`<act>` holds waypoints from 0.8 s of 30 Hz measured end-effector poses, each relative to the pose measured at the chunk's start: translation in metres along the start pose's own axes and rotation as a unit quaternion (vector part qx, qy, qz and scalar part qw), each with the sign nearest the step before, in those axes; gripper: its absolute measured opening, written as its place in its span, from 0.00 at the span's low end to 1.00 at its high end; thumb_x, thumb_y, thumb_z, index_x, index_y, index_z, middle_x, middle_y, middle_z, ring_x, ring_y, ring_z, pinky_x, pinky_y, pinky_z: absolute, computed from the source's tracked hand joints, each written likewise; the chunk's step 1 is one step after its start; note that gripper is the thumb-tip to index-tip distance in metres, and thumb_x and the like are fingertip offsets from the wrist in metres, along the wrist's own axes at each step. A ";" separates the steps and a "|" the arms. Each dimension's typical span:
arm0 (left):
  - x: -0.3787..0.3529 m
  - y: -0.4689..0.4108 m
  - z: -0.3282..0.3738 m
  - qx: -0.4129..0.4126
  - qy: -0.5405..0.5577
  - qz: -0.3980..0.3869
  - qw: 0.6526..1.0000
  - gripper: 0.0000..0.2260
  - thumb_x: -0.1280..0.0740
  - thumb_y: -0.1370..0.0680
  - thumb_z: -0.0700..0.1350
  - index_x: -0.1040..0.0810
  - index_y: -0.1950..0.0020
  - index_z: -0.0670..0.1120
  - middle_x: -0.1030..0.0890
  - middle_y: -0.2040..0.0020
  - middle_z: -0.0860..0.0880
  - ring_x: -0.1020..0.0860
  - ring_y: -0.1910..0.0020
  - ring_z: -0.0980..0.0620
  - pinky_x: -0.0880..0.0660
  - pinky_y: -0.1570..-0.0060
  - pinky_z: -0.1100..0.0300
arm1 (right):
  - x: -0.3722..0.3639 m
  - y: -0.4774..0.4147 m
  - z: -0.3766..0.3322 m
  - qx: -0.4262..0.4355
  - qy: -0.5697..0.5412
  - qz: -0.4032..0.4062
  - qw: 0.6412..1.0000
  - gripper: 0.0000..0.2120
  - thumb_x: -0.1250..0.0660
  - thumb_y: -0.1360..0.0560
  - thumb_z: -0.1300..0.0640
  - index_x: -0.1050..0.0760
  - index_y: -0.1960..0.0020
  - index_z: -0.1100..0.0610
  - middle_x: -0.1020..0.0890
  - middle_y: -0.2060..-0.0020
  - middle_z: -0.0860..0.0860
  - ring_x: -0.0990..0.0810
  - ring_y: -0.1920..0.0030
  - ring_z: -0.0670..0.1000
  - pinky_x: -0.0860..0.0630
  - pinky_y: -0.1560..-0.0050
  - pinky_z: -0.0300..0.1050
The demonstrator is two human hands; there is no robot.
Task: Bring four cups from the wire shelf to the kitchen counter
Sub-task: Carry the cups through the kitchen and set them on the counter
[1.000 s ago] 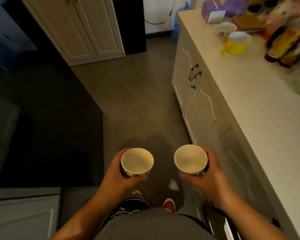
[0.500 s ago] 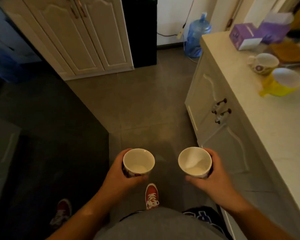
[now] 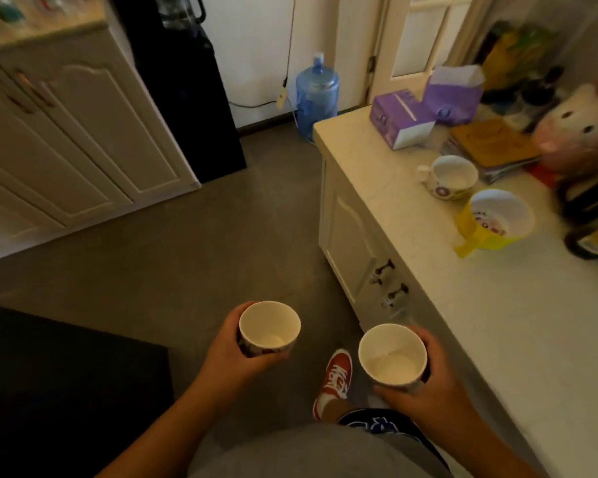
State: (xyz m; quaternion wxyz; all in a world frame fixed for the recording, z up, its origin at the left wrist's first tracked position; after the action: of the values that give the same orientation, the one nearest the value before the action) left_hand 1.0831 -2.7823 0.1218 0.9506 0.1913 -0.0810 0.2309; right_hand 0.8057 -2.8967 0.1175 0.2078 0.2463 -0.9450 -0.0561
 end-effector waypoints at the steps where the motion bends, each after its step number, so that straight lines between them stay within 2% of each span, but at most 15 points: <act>1: -0.009 -0.017 0.008 -0.003 -0.002 -0.010 1.000 0.35 0.19 0.38 0.37 0.30 0.38 0.56 0.22 0.41 0.53 0.22 0.44 0.59 0.23 0.52 0.70 | 0.007 -0.017 -0.001 0.001 0.000 0.004 1.000 0.41 0.21 0.50 0.39 0.36 0.42 0.26 0.24 0.48 0.27 0.26 0.46 0.30 0.26 0.58 0.27; 5: -0.040 -0.076 0.045 -0.021 -0.019 -0.037 0.999 0.36 0.17 0.41 0.41 0.29 0.37 0.54 0.19 0.44 0.53 0.20 0.44 0.58 0.23 0.51 0.68 | 0.036 -0.078 -0.012 0.011 0.007 0.021 1.000 0.42 0.20 0.49 0.39 0.38 0.41 0.26 0.28 0.46 0.23 0.28 0.45 0.27 0.28 0.55 0.27; 7: -0.056 -0.102 0.063 -0.030 -0.021 -0.052 0.998 0.37 0.17 0.43 0.46 0.28 0.37 0.54 0.19 0.44 0.56 0.20 0.43 0.57 0.23 0.50 0.68 | 0.048 -0.106 -0.019 0.018 0.006 0.024 1.000 0.43 0.17 0.47 0.46 0.38 0.41 0.27 0.28 0.46 0.24 0.28 0.44 0.28 0.28 0.53 0.28; 9: -0.070 -0.126 0.081 -0.036 -0.015 -0.071 0.997 0.38 0.17 0.42 0.45 0.29 0.36 0.56 0.19 0.43 0.56 0.21 0.42 0.57 0.23 0.50 0.67 | 0.061 -0.130 -0.024 0.020 0.001 0.036 0.999 0.43 0.16 0.46 0.50 0.37 0.41 0.30 0.28 0.45 0.25 0.28 0.42 0.31 0.28 0.49 0.31; 13: -0.099 -0.170 0.112 -0.043 -0.021 -0.128 0.991 0.38 0.17 0.42 0.50 0.30 0.36 0.59 0.20 0.43 0.60 0.22 0.42 0.60 0.23 0.50 0.68 | 0.088 -0.165 -0.031 0.012 -0.010 0.082 0.996 0.42 0.19 0.48 0.43 0.36 0.40 0.31 0.26 0.44 0.29 0.26 0.41 0.34 0.28 0.46 0.34; 16: -0.119 -0.201 0.130 -0.044 -0.037 -0.171 0.984 0.38 0.18 0.42 0.51 0.31 0.36 0.59 0.22 0.41 0.58 0.23 0.42 0.62 0.22 0.50 0.68 | 0.101 -0.182 -0.030 -0.006 -0.020 0.117 0.993 0.42 0.20 0.48 0.42 0.36 0.38 0.36 0.25 0.43 0.35 0.25 0.41 0.39 0.25 0.43 0.41; 18: -0.132 -0.222 0.140 -0.044 -0.048 -0.200 0.978 0.39 0.18 0.41 0.49 0.32 0.34 0.57 0.22 0.40 0.57 0.22 0.42 0.61 0.21 0.48 0.64 | 0.108 -0.189 -0.029 -0.017 -0.024 0.142 0.989 0.43 0.20 0.48 0.42 0.35 0.37 0.38 0.25 0.43 0.37 0.25 0.40 0.41 0.25 0.42 0.45; 20: -0.145 -0.244 0.150 -0.049 -0.061 -0.234 0.969 0.38 0.18 0.39 0.45 0.32 0.33 0.55 0.22 0.39 0.55 0.22 0.41 0.58 0.22 0.43 0.58 | 0.114 -0.194 -0.027 -0.034 -0.027 0.172 0.984 0.42 0.20 0.48 0.41 0.36 0.39 0.34 0.24 0.43 0.35 0.25 0.41 0.38 0.25 0.43 0.40; 22: -0.157 -0.266 0.161 -0.061 -0.073 -0.272 0.958 0.37 0.18 0.39 0.46 0.31 0.34 0.55 0.22 0.39 0.55 0.22 0.41 0.58 0.22 0.41 0.56 | 0.117 -0.197 -0.025 -0.056 -0.027 0.201 0.978 0.41 0.21 0.48 0.41 0.37 0.41 0.29 0.26 0.45 0.28 0.27 0.42 0.32 0.28 0.48 0.33; 24: -0.168 -0.289 0.171 -0.071 -0.079 -0.309 0.945 0.39 0.17 0.41 0.49 0.31 0.35 0.57 0.22 0.39 0.56 0.22 0.41 0.59 0.22 0.42 0.55 | 0.117 -0.197 -0.022 -0.084 -0.024 0.235 0.968 0.41 0.21 0.48 0.40 0.38 0.41 0.28 0.27 0.45 0.28 0.26 0.43 0.33 0.27 0.47 0.35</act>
State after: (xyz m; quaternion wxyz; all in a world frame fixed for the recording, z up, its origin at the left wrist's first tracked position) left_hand 1.0601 -3.1560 0.1428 0.9770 0.1566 -0.1086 -0.0960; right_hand 0.8095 -3.1253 0.1393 0.2120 -0.0022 -0.9731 -0.0905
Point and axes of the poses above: each hand's wrist, its own y-axis away from the middle knuckle, its own x-axis out of the back of the hand, z = x × y, the point moved 9 cm from there along -y, towards the middle knuckle
